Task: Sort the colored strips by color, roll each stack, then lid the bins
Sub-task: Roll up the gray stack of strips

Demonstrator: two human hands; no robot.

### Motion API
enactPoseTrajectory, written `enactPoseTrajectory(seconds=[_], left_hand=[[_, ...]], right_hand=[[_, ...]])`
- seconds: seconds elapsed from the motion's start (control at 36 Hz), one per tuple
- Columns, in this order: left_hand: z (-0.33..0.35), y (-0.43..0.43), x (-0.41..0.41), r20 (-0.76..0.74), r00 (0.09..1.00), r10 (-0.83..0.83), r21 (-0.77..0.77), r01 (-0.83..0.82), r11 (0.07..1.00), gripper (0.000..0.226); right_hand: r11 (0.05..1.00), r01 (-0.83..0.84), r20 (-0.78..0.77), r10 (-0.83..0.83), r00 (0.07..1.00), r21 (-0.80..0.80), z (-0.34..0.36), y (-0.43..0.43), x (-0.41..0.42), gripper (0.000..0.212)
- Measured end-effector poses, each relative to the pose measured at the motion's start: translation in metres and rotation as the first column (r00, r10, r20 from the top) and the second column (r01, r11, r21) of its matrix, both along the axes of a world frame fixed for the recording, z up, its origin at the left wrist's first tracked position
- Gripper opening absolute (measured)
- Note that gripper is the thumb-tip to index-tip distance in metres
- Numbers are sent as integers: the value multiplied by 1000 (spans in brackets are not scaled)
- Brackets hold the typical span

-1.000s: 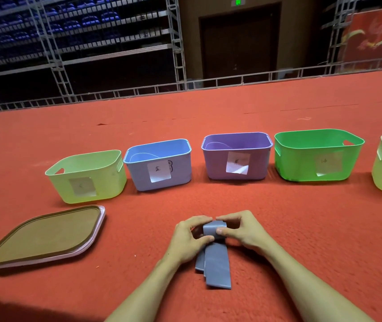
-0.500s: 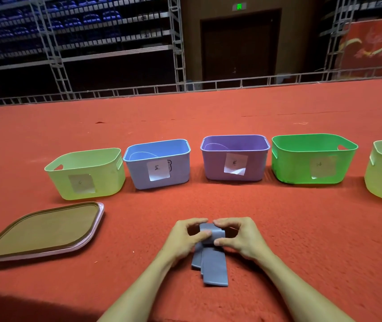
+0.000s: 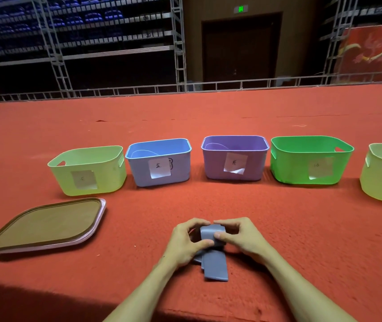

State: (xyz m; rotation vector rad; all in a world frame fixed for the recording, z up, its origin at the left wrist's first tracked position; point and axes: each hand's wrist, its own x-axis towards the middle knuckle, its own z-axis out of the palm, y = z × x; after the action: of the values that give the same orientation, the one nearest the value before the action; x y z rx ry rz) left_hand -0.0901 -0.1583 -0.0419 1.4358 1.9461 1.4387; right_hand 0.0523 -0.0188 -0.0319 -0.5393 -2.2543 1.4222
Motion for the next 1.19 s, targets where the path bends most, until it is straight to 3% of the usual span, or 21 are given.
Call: enactPoseTrajectory(seconds=[0.19,0.39,0.58,0.81,0.97,1.08,1.19], left_hand=[[4,-7,4,8,1000,12,-11,-12,1000,29],[8,-13,4,29,999,33,-136,-29,990,24],[14,-22,9,56,998,-18,-204,29,978,26],[14,-31,20,-27,1000,-15,-130,11,991,39],[11,-38,26,-76,997,-20,-92,13,996,45],[9,-43,30,-89,996,-8,-85,0,996,48],[13,-48,33,-58,998,-26,-98,20,995,36]], right_hand=[[999,-18,-12,19,1000,36,3,-6,7,41],[991,16,3,-16,1000,136,0,-14,14,50],[992,68,-67,-61,996,104,-7,-25,20,50],[994,65,-121,-53,991,91,-3,-29,30,22],[999,2,-15,-1,1000,47,-5,-34,33,39],[999,-8,-13,9,1000,46,1,-36,35,37],[995,-9,-10,10,1000,95,3,-41,39,43]])
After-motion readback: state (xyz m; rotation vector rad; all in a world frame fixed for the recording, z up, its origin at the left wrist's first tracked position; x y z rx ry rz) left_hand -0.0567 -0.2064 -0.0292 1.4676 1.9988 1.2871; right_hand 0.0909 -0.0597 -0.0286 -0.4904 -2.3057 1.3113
